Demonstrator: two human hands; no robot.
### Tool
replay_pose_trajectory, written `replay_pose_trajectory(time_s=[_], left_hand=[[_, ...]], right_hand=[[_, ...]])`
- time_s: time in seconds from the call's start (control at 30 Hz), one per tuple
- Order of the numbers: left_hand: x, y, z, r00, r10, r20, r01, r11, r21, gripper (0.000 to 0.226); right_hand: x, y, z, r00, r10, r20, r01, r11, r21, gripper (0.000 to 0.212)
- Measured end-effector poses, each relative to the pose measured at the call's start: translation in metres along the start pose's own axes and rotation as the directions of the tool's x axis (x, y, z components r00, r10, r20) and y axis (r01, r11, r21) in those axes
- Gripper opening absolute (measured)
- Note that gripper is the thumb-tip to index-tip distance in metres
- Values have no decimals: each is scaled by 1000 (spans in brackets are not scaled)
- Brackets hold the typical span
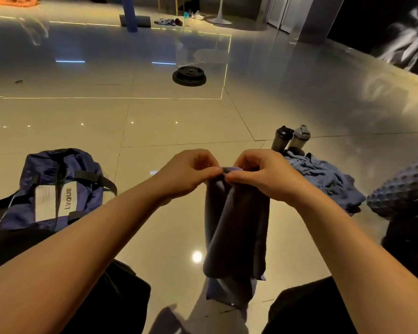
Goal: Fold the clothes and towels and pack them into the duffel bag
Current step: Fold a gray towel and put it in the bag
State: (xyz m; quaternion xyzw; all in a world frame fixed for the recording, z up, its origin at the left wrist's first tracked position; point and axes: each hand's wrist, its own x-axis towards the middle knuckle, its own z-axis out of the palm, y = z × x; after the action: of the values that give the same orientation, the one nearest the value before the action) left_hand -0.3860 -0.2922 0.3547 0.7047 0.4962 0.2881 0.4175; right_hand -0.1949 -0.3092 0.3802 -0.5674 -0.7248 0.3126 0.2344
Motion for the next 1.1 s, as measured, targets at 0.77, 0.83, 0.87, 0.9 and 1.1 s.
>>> replay_pose_trajectory(time_s=[0.77, 0.83, 0.87, 0.9, 1.1], left_hand=[[-24, -18, 15, 969, 219, -111, -149, 884, 442, 18], [-36, -8, 37, 978, 207, -21, -194, 945, 262, 31], [-39, -4, 43, 981, 194, -18, -187, 965, 184, 39], [-40, -3, 45, 983, 182, -35, -176, 975, 135, 46], [-29, -11, 39, 967, 212, -139, -197, 974, 114, 32]], right_hand=[[-11, 4, 8, 950, 309, 50, -284, 785, 550, 13], [-10, 1, 23, 942, 334, 10, -283, 780, 558, 12], [-11, -1, 27, 945, 328, 10, -275, 776, 567, 9], [-11, -2, 28, 948, 318, 16, -265, 761, 593, 7], [-15, -7, 29, 967, 248, 54, -223, 724, 652, 25]])
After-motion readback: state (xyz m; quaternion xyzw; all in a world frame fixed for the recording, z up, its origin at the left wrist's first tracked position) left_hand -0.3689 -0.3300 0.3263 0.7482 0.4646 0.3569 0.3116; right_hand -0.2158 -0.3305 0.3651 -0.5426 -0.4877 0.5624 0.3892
